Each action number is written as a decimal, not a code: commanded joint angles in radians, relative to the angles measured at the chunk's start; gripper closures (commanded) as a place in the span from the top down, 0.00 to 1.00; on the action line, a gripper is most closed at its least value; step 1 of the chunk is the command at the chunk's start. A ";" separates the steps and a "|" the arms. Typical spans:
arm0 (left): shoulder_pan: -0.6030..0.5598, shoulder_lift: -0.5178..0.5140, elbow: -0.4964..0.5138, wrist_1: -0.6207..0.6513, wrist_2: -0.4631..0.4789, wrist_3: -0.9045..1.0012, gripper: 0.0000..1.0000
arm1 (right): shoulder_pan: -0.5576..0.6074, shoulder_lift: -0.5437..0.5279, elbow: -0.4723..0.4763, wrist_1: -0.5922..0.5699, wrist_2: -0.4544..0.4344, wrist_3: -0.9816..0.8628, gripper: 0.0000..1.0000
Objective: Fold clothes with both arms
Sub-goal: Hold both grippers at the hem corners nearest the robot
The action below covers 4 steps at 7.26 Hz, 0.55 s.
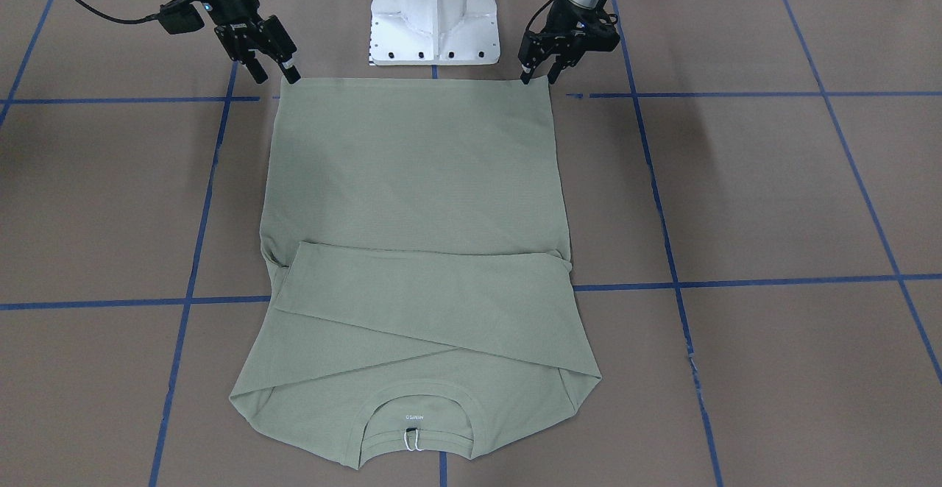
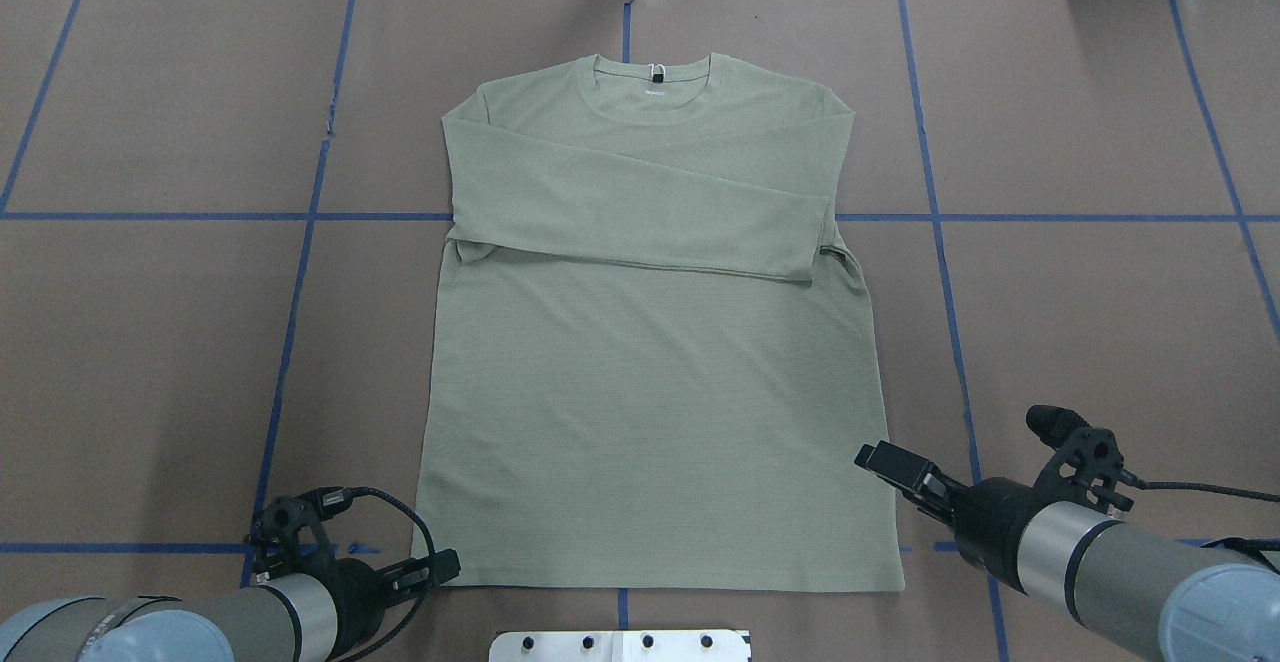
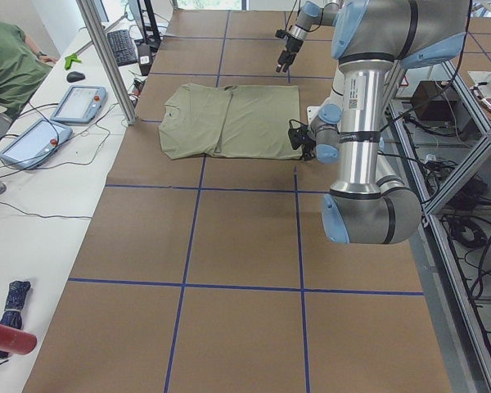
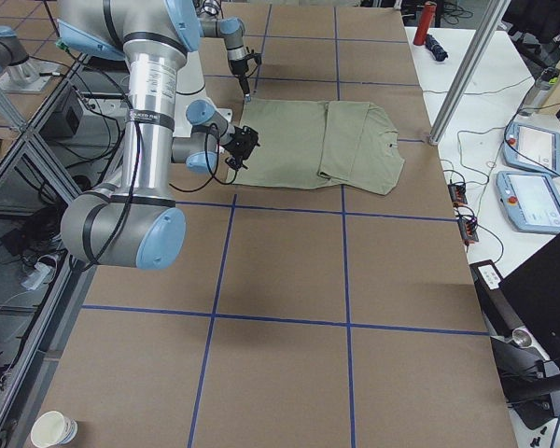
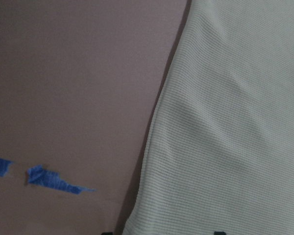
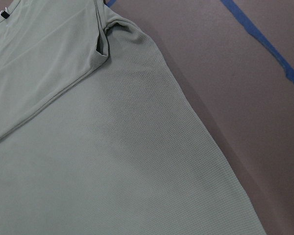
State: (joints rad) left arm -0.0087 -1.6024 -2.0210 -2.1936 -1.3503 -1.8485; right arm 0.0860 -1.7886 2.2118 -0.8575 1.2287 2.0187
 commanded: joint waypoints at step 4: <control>0.003 0.004 0.001 0.009 -0.001 0.002 0.40 | -0.005 0.000 -0.001 0.000 0.000 0.002 0.99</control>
State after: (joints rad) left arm -0.0065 -1.6008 -2.0203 -2.1870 -1.3514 -1.8471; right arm 0.0833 -1.7886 2.2118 -0.8575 1.2287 2.0197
